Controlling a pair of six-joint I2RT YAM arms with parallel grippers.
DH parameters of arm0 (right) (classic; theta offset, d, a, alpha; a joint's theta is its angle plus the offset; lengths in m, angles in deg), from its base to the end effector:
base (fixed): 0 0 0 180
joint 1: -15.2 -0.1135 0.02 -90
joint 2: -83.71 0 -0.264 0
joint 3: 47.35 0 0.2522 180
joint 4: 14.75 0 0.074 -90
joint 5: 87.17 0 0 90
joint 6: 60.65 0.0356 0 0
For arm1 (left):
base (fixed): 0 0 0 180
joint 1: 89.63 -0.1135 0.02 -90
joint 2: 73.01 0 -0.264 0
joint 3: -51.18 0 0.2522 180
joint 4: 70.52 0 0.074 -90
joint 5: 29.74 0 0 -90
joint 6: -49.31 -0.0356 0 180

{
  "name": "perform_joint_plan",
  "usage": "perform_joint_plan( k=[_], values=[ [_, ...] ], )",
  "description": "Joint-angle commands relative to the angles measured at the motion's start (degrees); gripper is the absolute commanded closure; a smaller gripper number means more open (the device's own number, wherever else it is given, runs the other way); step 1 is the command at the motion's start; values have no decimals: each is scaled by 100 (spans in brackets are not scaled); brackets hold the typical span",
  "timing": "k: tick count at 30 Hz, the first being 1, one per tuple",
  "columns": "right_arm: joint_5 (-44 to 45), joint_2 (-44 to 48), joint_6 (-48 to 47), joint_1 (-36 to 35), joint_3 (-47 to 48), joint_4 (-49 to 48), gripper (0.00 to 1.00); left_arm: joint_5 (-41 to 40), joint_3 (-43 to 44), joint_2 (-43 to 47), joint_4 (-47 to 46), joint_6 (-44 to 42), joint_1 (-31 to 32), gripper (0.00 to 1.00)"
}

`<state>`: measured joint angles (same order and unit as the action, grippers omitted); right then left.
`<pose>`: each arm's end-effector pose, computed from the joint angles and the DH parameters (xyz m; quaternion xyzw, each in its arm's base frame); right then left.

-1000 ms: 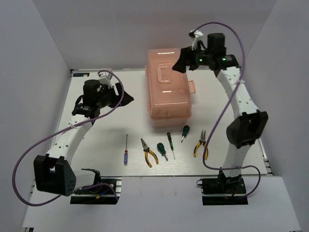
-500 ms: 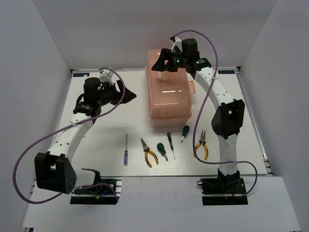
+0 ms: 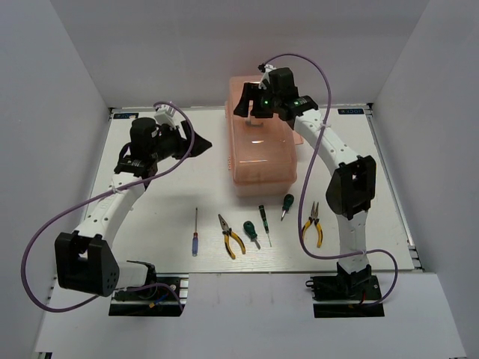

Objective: Sort the tools into containers

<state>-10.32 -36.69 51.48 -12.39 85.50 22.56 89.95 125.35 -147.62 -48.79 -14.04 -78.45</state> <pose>0.4380 0.2380 0.3499 -0.1014 0.8333 0.3124 0.4447 0.2902 -0.0753 0.3265 0.0337 0.8141 -0.3760 0.4413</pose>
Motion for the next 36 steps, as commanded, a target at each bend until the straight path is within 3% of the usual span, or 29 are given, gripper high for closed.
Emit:
perform_joint_plan(
  k=[1,8,13,20,26,36],
  values=[
    [418,254,107,-35,-52,255,24,81,261,-1,-181,6,25,23],
    [-424,237,942,8,-465,54,27,335,656,-264,-638,6,77,22],
    [-1092,114,1416,78,-72,-184,28,581,1025,-597,-1252,129,77,22],
    [-1383,8,1627,79,387,-316,30,1135,1447,-1247,-1719,243,182,22],
    [-1507,122,1707,131,308,-404,31,1750,2080,-1951,-1650,174,349,24],
    [-1524,157,1698,211,220,-395,31,1874,2705,-2628,-1139,-134,639,28]
  ],
)
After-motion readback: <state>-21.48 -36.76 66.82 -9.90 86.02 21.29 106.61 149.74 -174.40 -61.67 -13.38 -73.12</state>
